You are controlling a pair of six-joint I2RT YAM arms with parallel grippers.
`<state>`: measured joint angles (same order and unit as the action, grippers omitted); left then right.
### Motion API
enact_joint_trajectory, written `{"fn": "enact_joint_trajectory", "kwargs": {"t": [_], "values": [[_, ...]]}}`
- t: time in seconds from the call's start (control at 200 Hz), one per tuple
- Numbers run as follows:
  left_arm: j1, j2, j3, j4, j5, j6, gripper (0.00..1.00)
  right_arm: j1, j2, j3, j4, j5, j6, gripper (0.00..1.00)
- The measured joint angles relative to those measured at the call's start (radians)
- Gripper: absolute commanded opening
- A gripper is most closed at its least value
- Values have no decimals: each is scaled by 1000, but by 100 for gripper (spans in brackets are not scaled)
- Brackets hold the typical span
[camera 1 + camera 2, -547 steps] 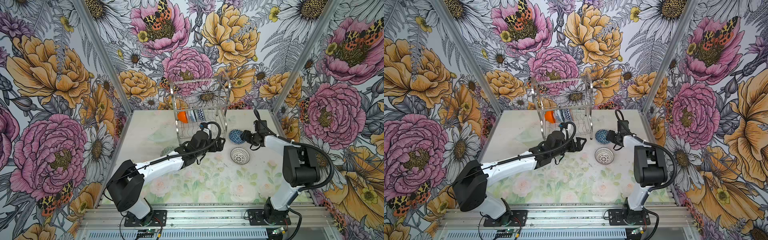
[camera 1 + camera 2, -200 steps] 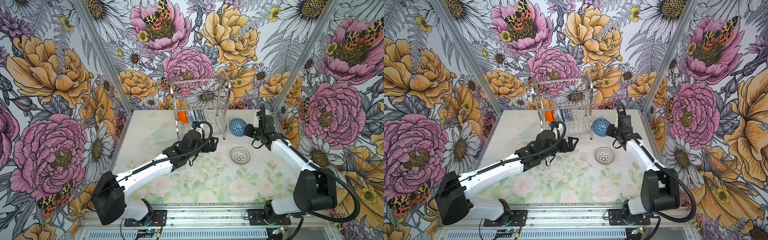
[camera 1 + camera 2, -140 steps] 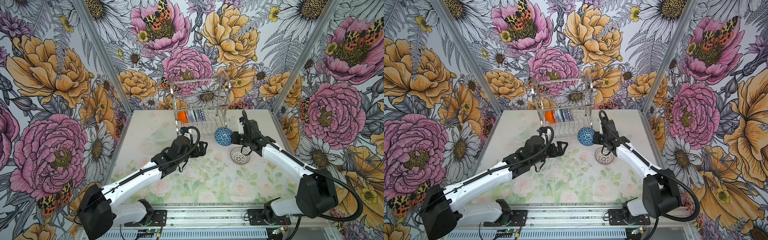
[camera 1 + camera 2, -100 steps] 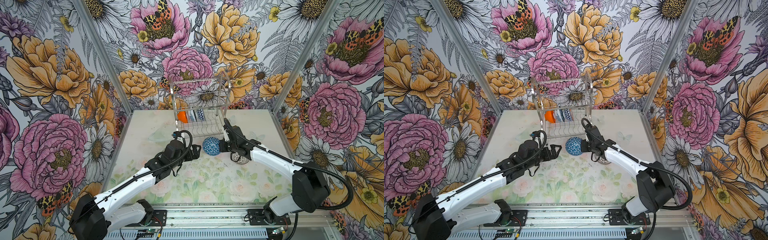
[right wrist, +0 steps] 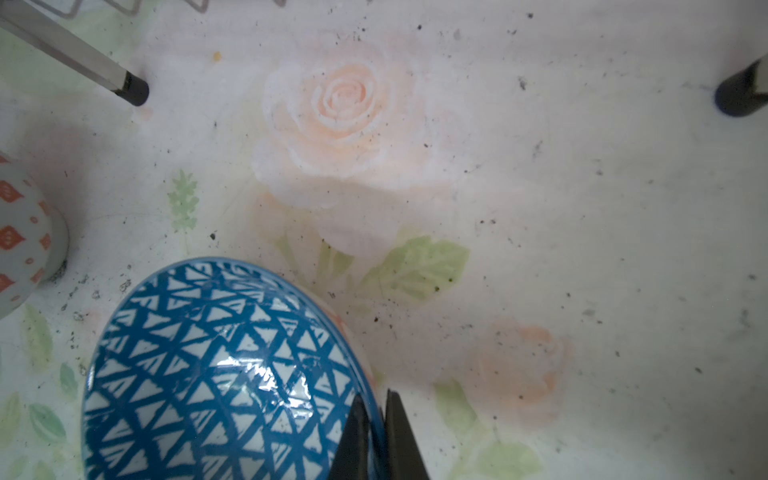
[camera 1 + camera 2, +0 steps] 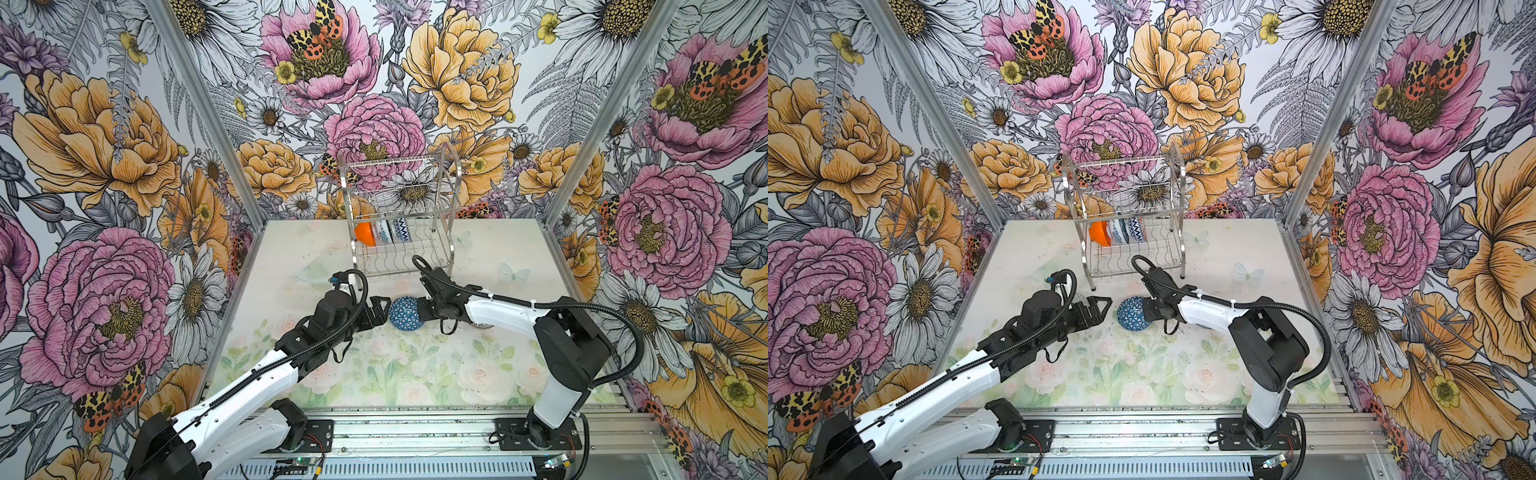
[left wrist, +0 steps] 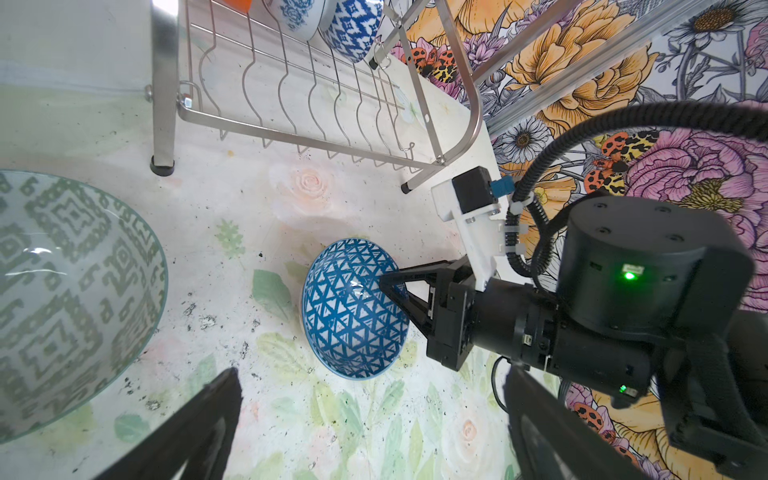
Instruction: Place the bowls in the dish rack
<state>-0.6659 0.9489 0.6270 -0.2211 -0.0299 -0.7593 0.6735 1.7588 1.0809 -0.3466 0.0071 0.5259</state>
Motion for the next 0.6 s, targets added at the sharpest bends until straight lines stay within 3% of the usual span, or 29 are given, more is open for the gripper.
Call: {"fn": "enact_joint_trajectory", "kwargs": {"t": [0.595], "values": [[34, -16, -1, -1, 25, -1, 99, 0, 9, 32, 43, 30, 10, 34]]}}
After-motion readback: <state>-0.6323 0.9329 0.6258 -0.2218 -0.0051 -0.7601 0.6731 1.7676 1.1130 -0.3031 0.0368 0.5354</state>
